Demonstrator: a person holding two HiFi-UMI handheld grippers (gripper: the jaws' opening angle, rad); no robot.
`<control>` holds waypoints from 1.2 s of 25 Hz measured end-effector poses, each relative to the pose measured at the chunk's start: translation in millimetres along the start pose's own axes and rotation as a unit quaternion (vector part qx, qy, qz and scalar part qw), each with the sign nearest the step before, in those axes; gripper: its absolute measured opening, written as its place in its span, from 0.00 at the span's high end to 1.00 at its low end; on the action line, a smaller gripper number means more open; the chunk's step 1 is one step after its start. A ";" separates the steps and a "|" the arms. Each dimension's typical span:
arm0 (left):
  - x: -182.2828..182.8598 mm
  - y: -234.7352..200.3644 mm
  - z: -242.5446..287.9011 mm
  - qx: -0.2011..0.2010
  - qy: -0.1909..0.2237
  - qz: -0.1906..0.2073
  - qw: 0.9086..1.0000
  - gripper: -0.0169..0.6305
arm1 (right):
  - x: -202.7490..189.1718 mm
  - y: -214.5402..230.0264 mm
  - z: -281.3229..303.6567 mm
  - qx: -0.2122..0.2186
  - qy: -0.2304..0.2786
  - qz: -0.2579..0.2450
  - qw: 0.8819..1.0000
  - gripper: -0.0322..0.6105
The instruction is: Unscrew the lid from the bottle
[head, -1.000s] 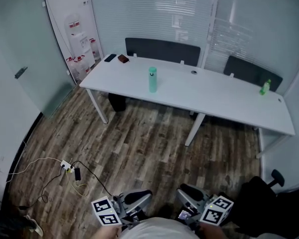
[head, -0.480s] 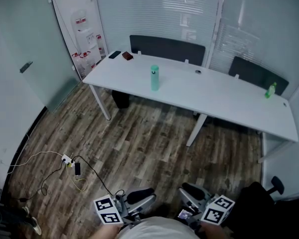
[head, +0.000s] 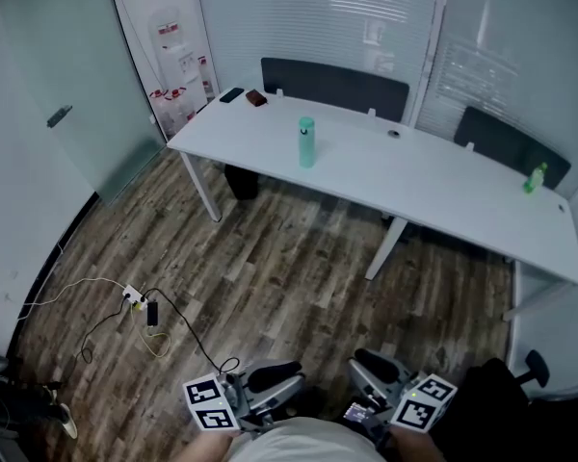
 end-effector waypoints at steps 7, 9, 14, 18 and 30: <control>17.1 -23.3 -4.7 0.006 0.010 0.000 1.000 0.82 | -1.9 1.5 29.1 0.004 -0.002 -0.003 1.000 0.75; 25.2 -35.7 -2.4 0.002 0.010 -0.002 1.000 0.82 | -0.4 4.5 40.7 0.000 0.000 -0.006 1.000 0.75; 58.8 -71.5 9.5 -0.009 0.006 -0.007 1.000 0.82 | 7.8 14.7 83.0 -0.013 0.005 -0.006 1.000 0.75; 97.5 -106.3 18.0 -0.016 0.006 -0.003 1.000 0.82 | 15.9 23.1 130.7 -0.020 0.008 -0.001 1.000 0.75; 204.2 -205.0 5.5 -0.028 0.001 -0.010 1.000 0.82 | 22.7 32.1 270.6 -0.037 0.020 -0.008 0.999 0.75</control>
Point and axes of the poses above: the fingertips, and each gripper's own axes: z forward along the fingers, y to its right, x out of its top, the point moved 3 cm from there along -z, backward along the fingers, and after that the axes turned 15 degrees about y, right-handed, at the moved point
